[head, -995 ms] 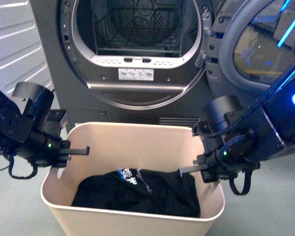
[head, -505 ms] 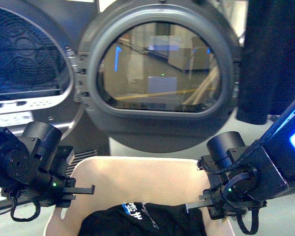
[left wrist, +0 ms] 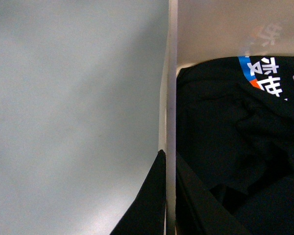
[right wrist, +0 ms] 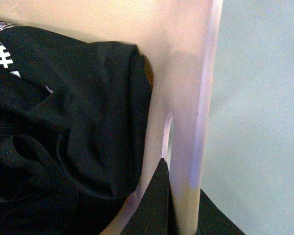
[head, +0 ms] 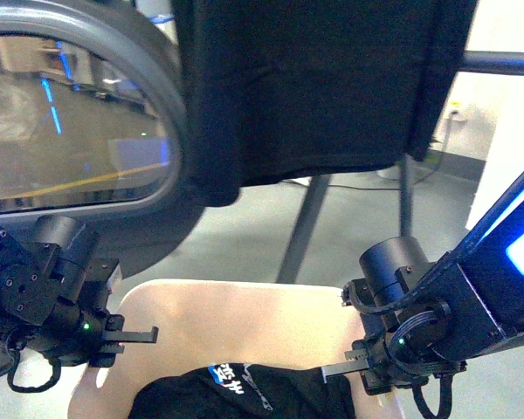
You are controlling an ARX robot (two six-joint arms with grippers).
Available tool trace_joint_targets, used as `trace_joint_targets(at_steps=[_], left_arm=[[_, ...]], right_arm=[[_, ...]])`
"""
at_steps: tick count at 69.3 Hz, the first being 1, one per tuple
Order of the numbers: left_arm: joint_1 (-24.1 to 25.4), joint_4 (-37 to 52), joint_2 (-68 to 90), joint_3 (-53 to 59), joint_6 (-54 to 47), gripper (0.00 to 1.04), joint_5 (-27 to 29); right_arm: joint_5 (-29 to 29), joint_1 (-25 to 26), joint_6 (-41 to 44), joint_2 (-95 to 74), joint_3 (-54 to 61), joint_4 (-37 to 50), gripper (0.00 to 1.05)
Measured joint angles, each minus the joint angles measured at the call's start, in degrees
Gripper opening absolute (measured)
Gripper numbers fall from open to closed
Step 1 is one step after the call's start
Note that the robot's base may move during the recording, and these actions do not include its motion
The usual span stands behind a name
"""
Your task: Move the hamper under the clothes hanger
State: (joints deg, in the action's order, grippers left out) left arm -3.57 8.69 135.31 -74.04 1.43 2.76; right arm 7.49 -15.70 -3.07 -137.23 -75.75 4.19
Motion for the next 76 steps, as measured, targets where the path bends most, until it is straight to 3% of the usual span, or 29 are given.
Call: trace_joint_targets(at_steps=[63, 76], left_arm=[[-0.1, 0.0, 0.0, 0.0, 0.0, 0.04, 0.1], [-1.9, 0.0, 0.0, 0.0, 0.0, 0.04, -1.0]], right_arm=[[-0.1, 0.1, 0.0, 0.1, 0.1, 0.0, 0.03], [1.8, 1.9, 0.1, 0.1, 0.2, 0.0, 0.03]])
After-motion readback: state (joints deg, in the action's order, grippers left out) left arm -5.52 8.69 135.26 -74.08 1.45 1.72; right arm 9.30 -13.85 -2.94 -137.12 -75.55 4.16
